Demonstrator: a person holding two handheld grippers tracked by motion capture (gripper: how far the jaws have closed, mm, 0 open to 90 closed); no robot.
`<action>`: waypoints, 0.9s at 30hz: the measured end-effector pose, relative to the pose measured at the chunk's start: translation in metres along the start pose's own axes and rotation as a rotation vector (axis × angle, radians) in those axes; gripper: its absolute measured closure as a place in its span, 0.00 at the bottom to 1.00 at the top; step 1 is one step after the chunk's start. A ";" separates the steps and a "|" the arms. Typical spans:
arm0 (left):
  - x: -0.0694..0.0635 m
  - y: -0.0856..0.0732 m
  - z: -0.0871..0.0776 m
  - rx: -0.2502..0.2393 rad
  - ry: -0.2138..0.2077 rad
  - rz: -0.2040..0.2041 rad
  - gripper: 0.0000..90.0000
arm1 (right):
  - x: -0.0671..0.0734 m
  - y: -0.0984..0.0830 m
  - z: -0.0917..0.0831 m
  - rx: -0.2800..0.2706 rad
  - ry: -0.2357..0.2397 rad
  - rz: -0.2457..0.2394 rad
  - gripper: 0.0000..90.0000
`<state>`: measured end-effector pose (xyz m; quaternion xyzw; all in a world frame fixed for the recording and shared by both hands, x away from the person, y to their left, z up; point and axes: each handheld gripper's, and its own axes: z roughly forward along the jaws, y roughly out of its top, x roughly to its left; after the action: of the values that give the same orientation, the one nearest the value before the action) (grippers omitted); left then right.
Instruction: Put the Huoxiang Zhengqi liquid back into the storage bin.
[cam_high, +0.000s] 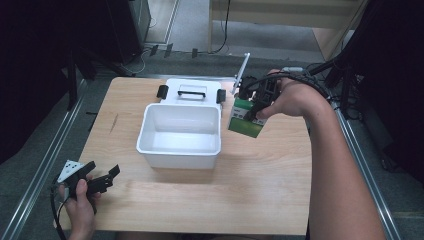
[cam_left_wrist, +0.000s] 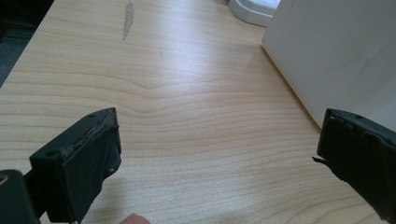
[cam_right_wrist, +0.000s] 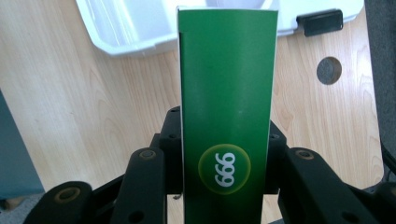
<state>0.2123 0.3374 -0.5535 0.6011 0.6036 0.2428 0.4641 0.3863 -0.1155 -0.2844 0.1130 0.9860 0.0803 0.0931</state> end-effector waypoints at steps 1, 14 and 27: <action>0.000 0.000 0.000 0.000 0.000 0.001 0.00 | 0.000 0.003 -0.002 0.001 0.004 0.000 0.72; 0.000 0.000 0.000 0.000 -0.001 0.000 0.00 | 0.010 0.045 -0.009 -0.010 0.018 -0.053 0.72; 0.000 0.000 0.000 -0.001 -0.001 -0.002 0.00 | 0.018 0.081 -0.005 -0.033 0.028 -0.122 0.71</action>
<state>0.2123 0.3374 -0.5535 0.6005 0.6036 0.2425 0.4651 0.3849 -0.0337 -0.2684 0.0501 0.9908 0.0925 0.0857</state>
